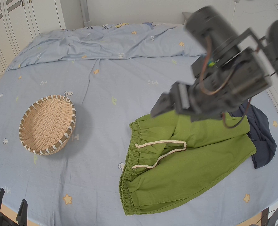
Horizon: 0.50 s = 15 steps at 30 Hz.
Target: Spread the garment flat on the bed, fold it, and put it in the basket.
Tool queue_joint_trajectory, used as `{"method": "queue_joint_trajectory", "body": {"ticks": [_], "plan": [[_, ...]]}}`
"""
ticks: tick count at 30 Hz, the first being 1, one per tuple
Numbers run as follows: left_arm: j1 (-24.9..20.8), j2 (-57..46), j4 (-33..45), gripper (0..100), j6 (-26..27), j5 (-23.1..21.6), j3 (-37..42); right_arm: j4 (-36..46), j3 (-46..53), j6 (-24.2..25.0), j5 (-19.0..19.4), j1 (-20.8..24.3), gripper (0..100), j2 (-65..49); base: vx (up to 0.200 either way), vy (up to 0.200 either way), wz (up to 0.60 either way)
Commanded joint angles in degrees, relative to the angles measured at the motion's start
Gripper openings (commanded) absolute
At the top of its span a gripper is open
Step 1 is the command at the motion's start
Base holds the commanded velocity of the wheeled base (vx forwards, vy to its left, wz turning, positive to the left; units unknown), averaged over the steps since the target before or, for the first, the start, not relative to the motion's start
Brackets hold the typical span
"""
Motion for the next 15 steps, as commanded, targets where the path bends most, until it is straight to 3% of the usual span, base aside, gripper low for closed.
{"method": "queue_joint_trajectory", "body": {"ticks": [1, 4, 5, 7, 9, 11, 13, 14, 15], "plan": [[0.01, -0.22, -0.09, 100, 0.34, -0.45, 1.01, -11.69, 18.41, -0.35, 9.70, -17.88, 100, -27.84, 0.000, 0.000, 0.00], [0.01, -0.22, -0.09, 100, 0.34, -0.36, 1.01, -15.64, 23.95, -0.44, 11.37, -20.17, 100, -31.09, 0.000, 0.000, 0.00], [0.09, -0.31, -0.09, 100, 0.42, 0.52, 1.01, -24.87, 35.02, -0.88, 15.15, -24.39, 100, -36.98, 0.000, 0.000, 0.00], [0.09, -0.22, -0.62, 100, 0.34, 1.40, 0.22, -31.29, 41.62, -1.05, 17.08, -26.41, 100, -39.62, 0.000, 0.000, 0.00], [-0.43, 0.30, -2.72, 100, -2.30, 1.84, -9.80, -35.86, 46.19, -1.23, 17.35, -27.11, 100, -40.94, 0.000, 0.000, 0.00], [-1.57, 3.91, -0.26, 100, -9.59, 2.01, -21.93, -38.76, 48.56, -1.49, 17.35, -27.20, 100, -41.37, 0.000, 0.000, 0.00], [-2.10, 6.98, 2.64, 100, -11.79, 1.84, -26.06, -39.90, 49.35, -1.67, 17.35, -27.20, 100, -41.37, 0.000, 0.000, 0.00], [-2.45, 12.78, 10.90, 100, -12.50, 0.69, -31.68, -41.92, 51.20, -2.28, 17.26, -27.11, 100, -41.55, 0.000, 0.000, 0.00], [-2.63, 15.68, 13.62, 100, -12.32, -1.06, -32.56, -42.71, 52.08, -2.99, 17.17, -27.11, 100, -41.64, 0.000, 0.000, 0.00]]}}
